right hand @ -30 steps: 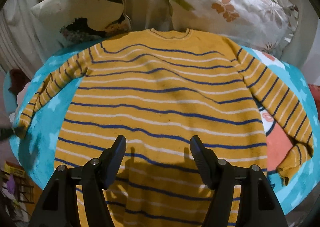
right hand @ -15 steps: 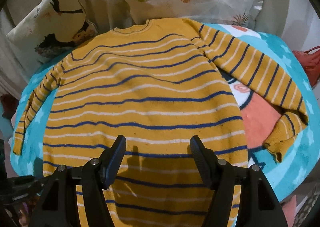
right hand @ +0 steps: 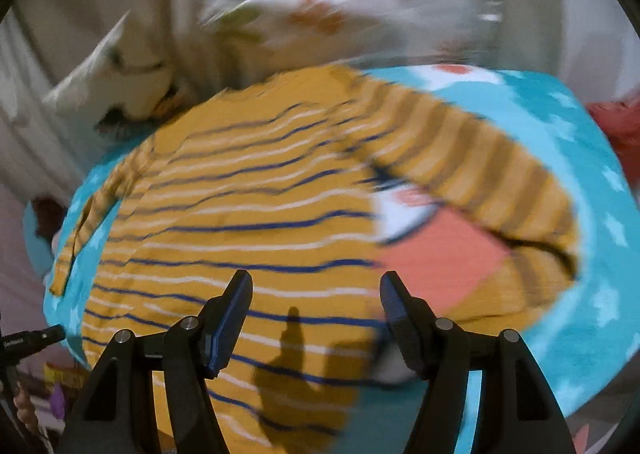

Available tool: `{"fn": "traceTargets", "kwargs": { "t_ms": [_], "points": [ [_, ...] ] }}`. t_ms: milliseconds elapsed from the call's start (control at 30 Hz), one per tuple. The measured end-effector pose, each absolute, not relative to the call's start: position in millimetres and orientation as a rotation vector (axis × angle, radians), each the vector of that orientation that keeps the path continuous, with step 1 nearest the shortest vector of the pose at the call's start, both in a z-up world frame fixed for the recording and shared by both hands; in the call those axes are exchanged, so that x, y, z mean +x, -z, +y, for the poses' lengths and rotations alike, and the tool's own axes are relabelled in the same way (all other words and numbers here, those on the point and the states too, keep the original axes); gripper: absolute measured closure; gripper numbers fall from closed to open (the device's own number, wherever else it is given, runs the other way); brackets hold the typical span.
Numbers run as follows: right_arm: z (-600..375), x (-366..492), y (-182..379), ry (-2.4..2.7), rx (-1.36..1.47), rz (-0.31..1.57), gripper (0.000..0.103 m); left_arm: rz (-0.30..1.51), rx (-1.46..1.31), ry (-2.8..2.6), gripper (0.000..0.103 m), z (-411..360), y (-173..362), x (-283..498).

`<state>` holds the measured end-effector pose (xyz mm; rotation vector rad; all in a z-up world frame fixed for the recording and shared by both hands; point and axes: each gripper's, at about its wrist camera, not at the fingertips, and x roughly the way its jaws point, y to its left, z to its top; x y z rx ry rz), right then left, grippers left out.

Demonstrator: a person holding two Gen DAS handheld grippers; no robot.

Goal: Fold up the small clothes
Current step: 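Grasp the sweater's sleeve cuff with the right gripper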

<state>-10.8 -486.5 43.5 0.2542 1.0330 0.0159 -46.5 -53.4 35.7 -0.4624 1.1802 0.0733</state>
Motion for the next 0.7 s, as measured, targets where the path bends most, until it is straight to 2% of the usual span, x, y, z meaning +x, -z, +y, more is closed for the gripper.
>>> {"fn": "traceTargets", "kwargs": {
  "t_ms": [33, 100, 267, 467, 533, 567, 600, 700],
  "points": [
    [-507, -16, -44, 0.02, 0.268, 1.03, 0.032, 1.163, -0.47, -0.099, 0.069, -58, -38, -49],
    [-537, -25, -43, 0.074, 0.289, 1.033, 0.032, 1.117, -0.456, -0.141, 0.064, -65, -47, -50],
    [-599, -45, -30, 0.181, 0.368, 1.073, 0.032, 1.105, -0.438, -0.143, 0.06, -101, -51, -44],
    [-609, -40, -4, 0.191, 0.343, 1.124, 0.032, 1.14, -0.427, -0.079, 0.059, -150, -44, -30],
    [-609, -31, 4, 0.179, 0.318, 1.142, 0.058, 1.137, -0.425, -0.064, 0.059, -163, -46, -27],
    [-610, -25, 7, 0.144, 0.308, 1.159, 0.082, 1.136, -0.42, -0.055, 0.059, -168, -48, -25],
    [-611, -20, 5, 0.128, 0.271, 1.174, 0.092, 1.132, -0.408, -0.045, 0.059, -173, -51, -23],
    [-615, -7, -31, 0.114, 0.082, 1.118, 0.094, 1.101, -0.354, -0.028, 0.059, -189, -64, -16]
  ]
}}
